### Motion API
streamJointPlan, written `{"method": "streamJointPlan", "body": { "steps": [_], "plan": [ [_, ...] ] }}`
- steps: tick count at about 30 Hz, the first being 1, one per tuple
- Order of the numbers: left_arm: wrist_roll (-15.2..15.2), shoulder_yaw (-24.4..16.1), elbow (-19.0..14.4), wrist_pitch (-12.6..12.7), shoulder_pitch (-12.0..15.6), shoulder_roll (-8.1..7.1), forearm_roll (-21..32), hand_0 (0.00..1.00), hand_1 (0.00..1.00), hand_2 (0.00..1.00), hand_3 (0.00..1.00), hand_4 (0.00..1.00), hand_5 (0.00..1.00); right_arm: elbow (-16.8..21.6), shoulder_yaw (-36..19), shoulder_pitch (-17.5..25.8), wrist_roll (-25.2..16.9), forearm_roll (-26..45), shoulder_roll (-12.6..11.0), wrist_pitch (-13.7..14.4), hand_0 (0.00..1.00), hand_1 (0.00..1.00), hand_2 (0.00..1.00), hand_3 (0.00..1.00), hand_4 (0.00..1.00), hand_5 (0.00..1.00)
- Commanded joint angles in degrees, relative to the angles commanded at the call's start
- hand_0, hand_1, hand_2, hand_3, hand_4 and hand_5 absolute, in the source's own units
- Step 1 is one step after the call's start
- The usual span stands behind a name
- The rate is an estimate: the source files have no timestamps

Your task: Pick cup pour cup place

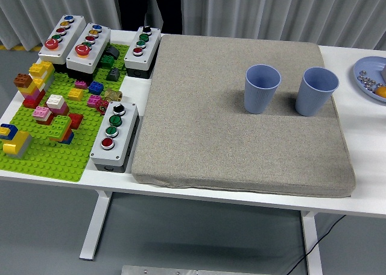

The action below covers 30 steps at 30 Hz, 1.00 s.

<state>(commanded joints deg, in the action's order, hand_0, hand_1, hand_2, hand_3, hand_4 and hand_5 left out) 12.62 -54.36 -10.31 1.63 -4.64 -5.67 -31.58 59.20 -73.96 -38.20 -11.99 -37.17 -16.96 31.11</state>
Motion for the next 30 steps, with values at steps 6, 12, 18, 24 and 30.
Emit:
{"method": "streamJointPlan", "body": {
  "steps": [6,12,18,24,30],
  "plan": [
    [-0.04,0.04,0.00,-0.01,-0.14,0.04,-0.03,0.731,0.824,0.854,0.768,0.515,0.950,0.37,-0.73,0.85,0.98,0.00,-0.48,-2.52,0.895,0.792,0.837,0.828,0.783,0.956],
    [-0.14,-0.12,0.00,-0.03,-0.22,0.10,-0.12,0.731,0.824,0.855,0.768,0.515,0.950,3.91,-1.08,4.31,2.63,-2.42,-2.81,-4.68,0.890,0.790,0.807,0.813,0.764,0.735],
    [-0.13,-0.23,0.00,-0.13,-0.31,0.13,-0.45,0.733,0.823,0.855,0.768,0.515,0.951,9.47,-0.73,9.30,3.80,-3.20,-4.52,-4.52,0.889,0.790,0.805,0.816,0.787,0.632],
    [-0.14,-0.38,0.00,-0.24,-0.40,0.08,-0.88,0.733,0.823,0.854,0.768,0.515,0.950,15.13,-0.89,15.42,4.81,-4.88,-4.63,-4.88,0.892,0.790,0.805,0.817,0.790,0.641],
    [-0.12,-0.40,0.00,-0.30,-0.47,0.13,-1.04,0.733,0.823,0.854,0.768,0.515,0.950,18.30,-0.87,22.41,3.81,-6.62,-2.34,-3.19,0.892,0.790,0.810,0.819,0.788,0.647]
  ]
}}
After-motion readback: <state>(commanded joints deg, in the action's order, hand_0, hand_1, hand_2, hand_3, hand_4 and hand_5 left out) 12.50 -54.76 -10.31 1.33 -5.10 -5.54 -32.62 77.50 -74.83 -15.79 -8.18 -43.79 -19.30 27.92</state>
